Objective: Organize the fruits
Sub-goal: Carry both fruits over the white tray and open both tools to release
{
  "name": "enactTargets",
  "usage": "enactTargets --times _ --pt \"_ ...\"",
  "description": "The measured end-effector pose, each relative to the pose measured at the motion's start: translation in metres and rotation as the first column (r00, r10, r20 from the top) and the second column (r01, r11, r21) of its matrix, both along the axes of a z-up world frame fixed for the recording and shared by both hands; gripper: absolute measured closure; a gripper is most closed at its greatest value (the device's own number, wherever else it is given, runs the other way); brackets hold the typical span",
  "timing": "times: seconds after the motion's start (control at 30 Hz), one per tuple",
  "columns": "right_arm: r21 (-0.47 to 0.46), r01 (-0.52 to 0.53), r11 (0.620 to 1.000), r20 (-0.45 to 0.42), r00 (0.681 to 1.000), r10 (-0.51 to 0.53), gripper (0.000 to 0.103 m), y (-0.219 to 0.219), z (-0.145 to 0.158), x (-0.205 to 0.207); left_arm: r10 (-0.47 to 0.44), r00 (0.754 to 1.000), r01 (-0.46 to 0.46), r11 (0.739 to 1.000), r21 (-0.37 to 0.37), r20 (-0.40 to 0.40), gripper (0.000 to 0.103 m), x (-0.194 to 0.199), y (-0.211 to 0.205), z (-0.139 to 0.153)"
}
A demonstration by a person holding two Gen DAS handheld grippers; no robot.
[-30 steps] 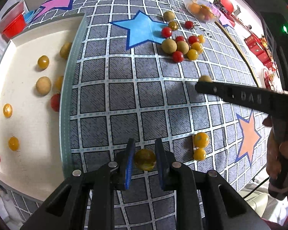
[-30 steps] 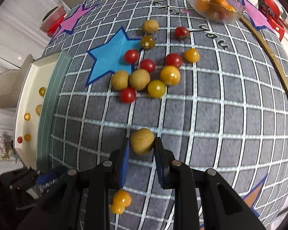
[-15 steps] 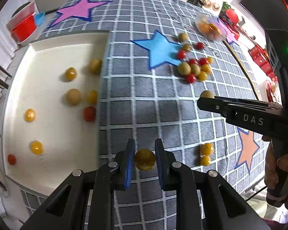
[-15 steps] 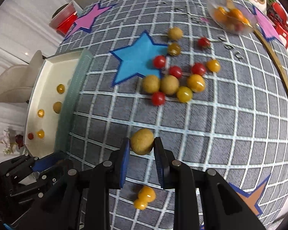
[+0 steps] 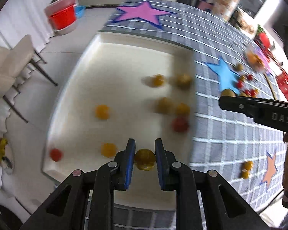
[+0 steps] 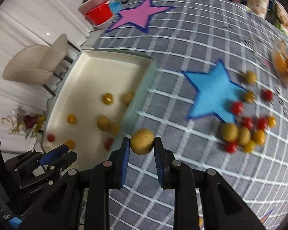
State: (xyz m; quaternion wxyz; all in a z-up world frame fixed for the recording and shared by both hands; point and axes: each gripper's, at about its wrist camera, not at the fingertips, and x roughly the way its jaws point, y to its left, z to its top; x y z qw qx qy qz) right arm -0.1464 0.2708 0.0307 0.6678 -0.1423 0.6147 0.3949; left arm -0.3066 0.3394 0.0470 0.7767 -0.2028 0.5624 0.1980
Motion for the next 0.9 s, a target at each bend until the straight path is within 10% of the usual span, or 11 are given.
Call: enactTargets --times 0.9 --pt "-0.075 -0.022 0.997 0.009 1.000 0.023 0.076 0.107 -0.042 0.031 0.102 0.993 -0.098 0.992 0.079 -0.052 0.080 0.061 0.089 -0.041"
